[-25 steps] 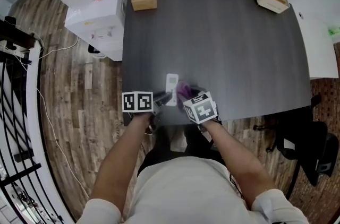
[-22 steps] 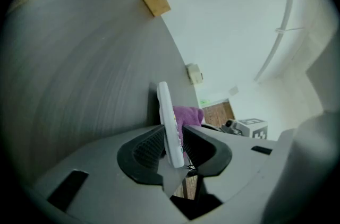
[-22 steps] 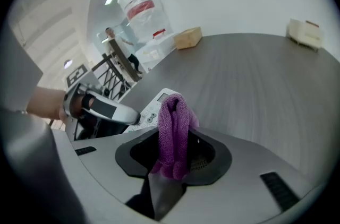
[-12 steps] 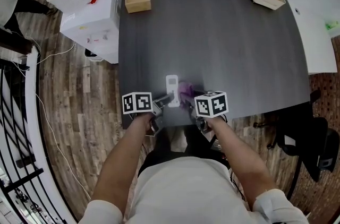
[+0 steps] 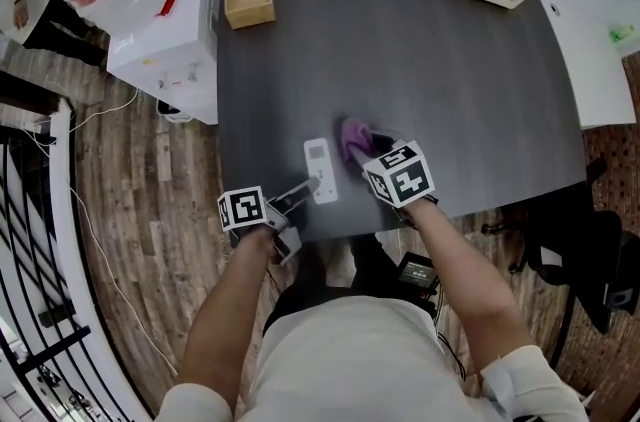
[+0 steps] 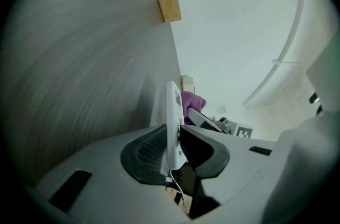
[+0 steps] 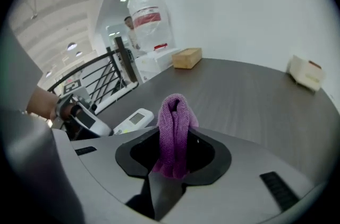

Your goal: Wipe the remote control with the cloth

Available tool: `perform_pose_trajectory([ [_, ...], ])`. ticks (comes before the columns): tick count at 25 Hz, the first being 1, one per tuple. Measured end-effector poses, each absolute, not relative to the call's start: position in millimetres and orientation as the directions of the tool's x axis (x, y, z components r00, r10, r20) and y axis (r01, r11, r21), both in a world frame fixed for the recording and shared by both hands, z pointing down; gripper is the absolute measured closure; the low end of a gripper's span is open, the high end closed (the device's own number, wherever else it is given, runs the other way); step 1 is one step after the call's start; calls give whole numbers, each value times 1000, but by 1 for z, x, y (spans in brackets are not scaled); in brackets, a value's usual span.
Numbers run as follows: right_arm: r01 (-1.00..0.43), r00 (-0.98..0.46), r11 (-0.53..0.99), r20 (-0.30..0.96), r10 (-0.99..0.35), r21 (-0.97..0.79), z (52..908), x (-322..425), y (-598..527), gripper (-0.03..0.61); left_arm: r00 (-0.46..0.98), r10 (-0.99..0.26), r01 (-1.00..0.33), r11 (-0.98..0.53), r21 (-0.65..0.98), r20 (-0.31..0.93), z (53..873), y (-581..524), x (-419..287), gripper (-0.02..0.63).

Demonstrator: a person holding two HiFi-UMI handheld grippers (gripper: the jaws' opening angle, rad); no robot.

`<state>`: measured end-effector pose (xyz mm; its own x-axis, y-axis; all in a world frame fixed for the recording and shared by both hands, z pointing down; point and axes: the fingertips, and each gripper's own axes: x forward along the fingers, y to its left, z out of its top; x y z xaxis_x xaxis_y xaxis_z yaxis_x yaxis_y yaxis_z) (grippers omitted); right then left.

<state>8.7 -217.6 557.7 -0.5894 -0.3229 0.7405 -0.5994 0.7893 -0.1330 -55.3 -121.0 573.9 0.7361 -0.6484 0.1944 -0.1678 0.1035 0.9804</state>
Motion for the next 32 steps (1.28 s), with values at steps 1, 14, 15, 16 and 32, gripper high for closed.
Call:
perform_pose_trajectory([
  [1,-557,-588,824,751,-301,-106,558,-1,-221,456,735,-655,-155,90,984,175,570,-122,-55,535],
  [14,-210,-594,971,804,-30,-119,565,-1,-105,466,640,-723,-274,100,957,259,572,-139,-80,537],
  [15,-152,-590,980,807,14,-128,565,3,-89,466,638,-712,-327,96,940,294,575,-139,-82,537],
  [16,-109,-588,984,807,47,-137,563,7,-77,466,634,-695,-403,79,912,340,578,-138,-83,537],
  [32,-314,-441,882,769,-463,352,542,-1,-178,465,297,-620,-723,-643,-253,726,577,-119,-43,537],
])
